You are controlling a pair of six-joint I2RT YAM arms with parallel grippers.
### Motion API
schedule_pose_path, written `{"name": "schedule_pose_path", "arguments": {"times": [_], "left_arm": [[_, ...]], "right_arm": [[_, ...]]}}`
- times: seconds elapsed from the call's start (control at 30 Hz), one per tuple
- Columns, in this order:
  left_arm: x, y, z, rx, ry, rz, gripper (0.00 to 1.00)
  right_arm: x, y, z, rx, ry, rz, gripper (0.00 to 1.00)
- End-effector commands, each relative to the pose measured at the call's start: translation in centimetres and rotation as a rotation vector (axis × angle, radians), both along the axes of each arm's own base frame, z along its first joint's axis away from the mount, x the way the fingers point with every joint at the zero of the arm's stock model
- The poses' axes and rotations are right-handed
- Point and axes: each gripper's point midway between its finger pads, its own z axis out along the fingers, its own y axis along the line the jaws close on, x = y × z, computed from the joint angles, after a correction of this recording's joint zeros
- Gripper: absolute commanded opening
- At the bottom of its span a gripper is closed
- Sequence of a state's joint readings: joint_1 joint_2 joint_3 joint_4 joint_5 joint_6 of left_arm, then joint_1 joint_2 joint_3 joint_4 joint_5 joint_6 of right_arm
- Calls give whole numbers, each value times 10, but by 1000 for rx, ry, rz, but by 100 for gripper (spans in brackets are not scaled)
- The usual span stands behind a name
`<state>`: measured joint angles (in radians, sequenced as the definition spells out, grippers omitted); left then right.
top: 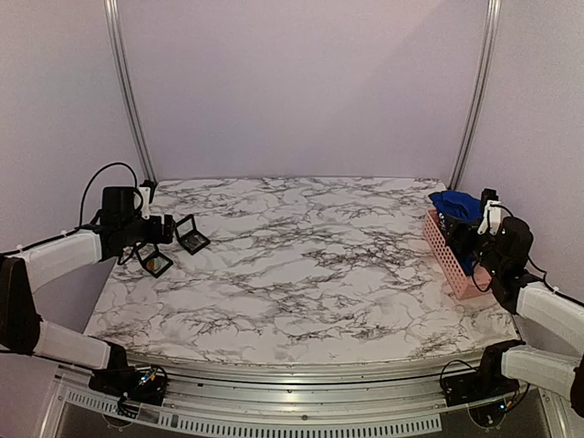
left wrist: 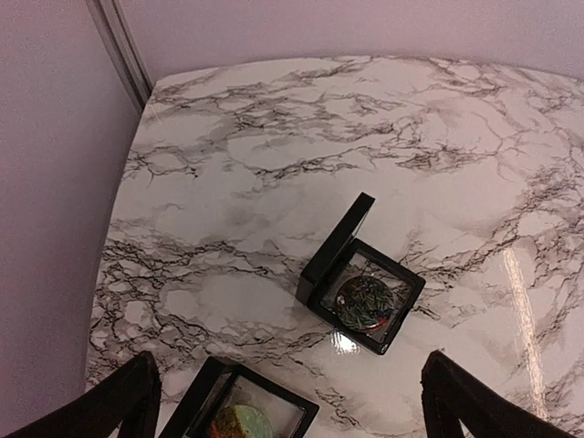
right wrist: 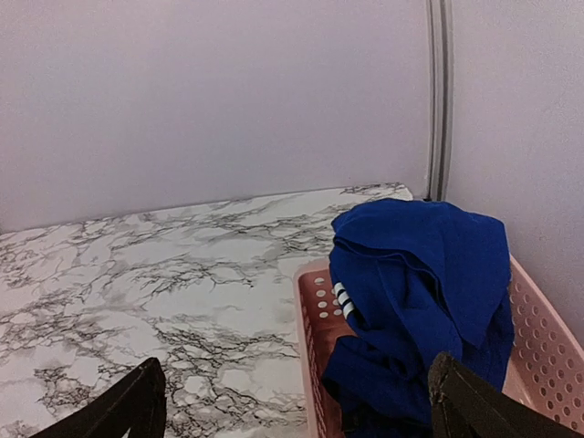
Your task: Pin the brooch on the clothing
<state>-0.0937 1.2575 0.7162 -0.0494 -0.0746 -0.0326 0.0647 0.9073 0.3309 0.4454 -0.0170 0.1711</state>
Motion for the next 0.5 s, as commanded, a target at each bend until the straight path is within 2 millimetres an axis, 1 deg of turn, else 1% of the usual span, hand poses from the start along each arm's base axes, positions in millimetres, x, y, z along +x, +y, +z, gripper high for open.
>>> {"name": "schedule_pose_path", "arguments": {"times": [0.0, 0.03, 0.07, 0.1, 0.13, 0.17, 0.2, 0.23, 0.27, 0.33, 0.37, 0.4, 0.47], "left_arm": [[-5, 3, 17, 114, -17, -44, 100], [-4, 5, 26, 157, -32, -54, 100], [-4, 10, 36, 206, -50, -54, 100], [-4, 14, 46, 254, -72, -50, 100], [-4, 18, 57, 296, -81, -49, 100], [-4, 21, 65, 333, -69, -56, 99], [-3, 23, 69, 353, -41, -53, 99], [-2, 30, 76, 378, -21, -21, 100], [-2, 40, 82, 404, -2, 33, 100], [-2, 62, 100, 455, 9, 155, 100], [-1, 68, 106, 477, 23, 182, 100], [-1, 68, 110, 489, 39, 162, 100], [-5, 58, 112, 488, 95, 62, 99]], "right_arm": [[12, -50, 21, -3, 76, -292, 99], [17, -64, 18, 0, 133, -361, 99], [20, -76, 21, -2, 182, -409, 99], [24, -87, 16, -2, 256, -447, 99], [28, -94, 16, -2, 310, -463, 99], [36, -98, 4, -20, 394, -471, 99], [40, -99, 0, -40, 450, -471, 99], [47, -99, -8, -52, 508, -462, 99], [53, -97, -22, -70, 577, -439, 99], [61, -98, -37, -84, 655, -421, 99], [64, -100, -43, -88, 681, -420, 99], [68, -103, -55, -87, 717, -418, 99], [75, -106, -65, -77, 744, -404, 99]]}}
